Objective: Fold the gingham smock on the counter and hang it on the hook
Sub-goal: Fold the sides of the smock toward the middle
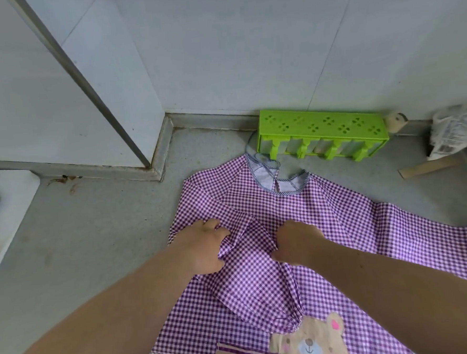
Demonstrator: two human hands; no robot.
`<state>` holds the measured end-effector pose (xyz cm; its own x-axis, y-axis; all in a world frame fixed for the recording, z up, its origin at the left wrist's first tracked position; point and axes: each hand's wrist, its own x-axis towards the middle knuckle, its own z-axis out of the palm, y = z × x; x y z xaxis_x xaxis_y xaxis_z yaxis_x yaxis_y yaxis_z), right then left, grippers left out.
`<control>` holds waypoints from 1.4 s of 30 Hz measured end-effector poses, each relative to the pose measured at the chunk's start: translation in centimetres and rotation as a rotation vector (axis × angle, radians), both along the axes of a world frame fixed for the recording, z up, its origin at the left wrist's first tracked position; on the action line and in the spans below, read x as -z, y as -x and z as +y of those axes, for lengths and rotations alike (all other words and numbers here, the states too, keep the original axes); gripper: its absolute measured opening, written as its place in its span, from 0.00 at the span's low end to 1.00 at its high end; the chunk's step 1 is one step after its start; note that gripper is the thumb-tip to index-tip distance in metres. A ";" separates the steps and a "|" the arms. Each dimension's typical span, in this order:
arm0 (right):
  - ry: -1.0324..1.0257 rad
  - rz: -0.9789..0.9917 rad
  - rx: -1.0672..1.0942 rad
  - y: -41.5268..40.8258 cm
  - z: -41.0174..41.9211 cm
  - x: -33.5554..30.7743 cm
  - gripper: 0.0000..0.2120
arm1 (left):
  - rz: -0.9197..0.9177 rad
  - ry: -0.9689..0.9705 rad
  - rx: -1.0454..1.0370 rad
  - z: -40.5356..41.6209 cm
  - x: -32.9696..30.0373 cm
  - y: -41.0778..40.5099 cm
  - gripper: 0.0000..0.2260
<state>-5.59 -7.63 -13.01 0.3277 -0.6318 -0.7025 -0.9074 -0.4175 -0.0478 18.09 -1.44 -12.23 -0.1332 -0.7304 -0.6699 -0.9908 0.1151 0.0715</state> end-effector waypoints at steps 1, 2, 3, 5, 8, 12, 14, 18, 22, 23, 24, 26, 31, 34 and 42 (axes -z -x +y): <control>-0.017 -0.025 0.026 0.2 -0.2 0.2 0.16 | -0.003 -0.003 -0.002 -0.2 0.0 0.1 0.38; -0.034 -0.068 0.059 0.5 -0.4 0.2 0.13 | -0.008 -0.008 -0.001 -0.3 -0.1 0.1 0.39; -0.056 -0.117 0.110 1.0 -0.7 0.0 0.11 | -0.019 -0.011 0.007 -0.5 -0.3 0.3 0.39; -0.070 -0.180 0.187 2.2 -1.4 -0.6 0.09 | -0.043 -0.017 0.021 -0.9 -0.4 0.4 0.38; -0.031 -0.216 0.303 4.8 -2.5 -1.2 0.07 | -0.058 -0.019 0.027 -1.2 -0.4 0.5 0.39; 0.055 -0.131 0.309 8.6 -3.4 -0.9 0.15 | -0.050 0.011 0.020 -1.2 -0.3 1.0 0.42; 0.073 -0.075 0.311 9.6 -3.5 -0.7 0.18 | -0.063 0.027 0.004 -1.2 -0.2 1.1 0.44; 0.075 -0.005 0.330 10.9 -3.7 -1.2 0.20 | -0.124 0.021 -0.019 -1.1 0.5 1.1 0.51; 0.141 -0.013 0.376 11.8 -3.9 -1.0 0.20 | -0.153 -0.012 -0.038 -0.8 1.1 1.2 0.56; 0.141 0.003 0.372 11.9 -3.8 -1.1 0.18 | -0.159 -0.019 -0.042 -0.8 1.2 1.4 0.56; 0.153 0.025 0.363 11.8 -3.5 -1.2 0.16 | -0.162 -0.024 -0.053 -0.8 1.2 1.5 0.57; 0.230 0.077 0.337 11.7 -3.1 -1.5 0.14 | -0.163 -0.028 -0.078 -1.0 1.1 1.8 0.57; 0.396 -0.038 0.368 12.2 -1.6 -0.9 0.14 | -0.179 -0.060 -0.119 -1.5 1.3 2.1 0.60; 0.420 -0.145 0.496 12.6 -1.4 -0.5 0.13 | -0.181 -0.072 -0.138 -1.6 1.5 2.0 0.61; 0.252 -0.175 0.193 11.3 0.5 -1.3 0.22 | -0.163 -0.063 -0.193 -2.0 1.5 2.4 0.62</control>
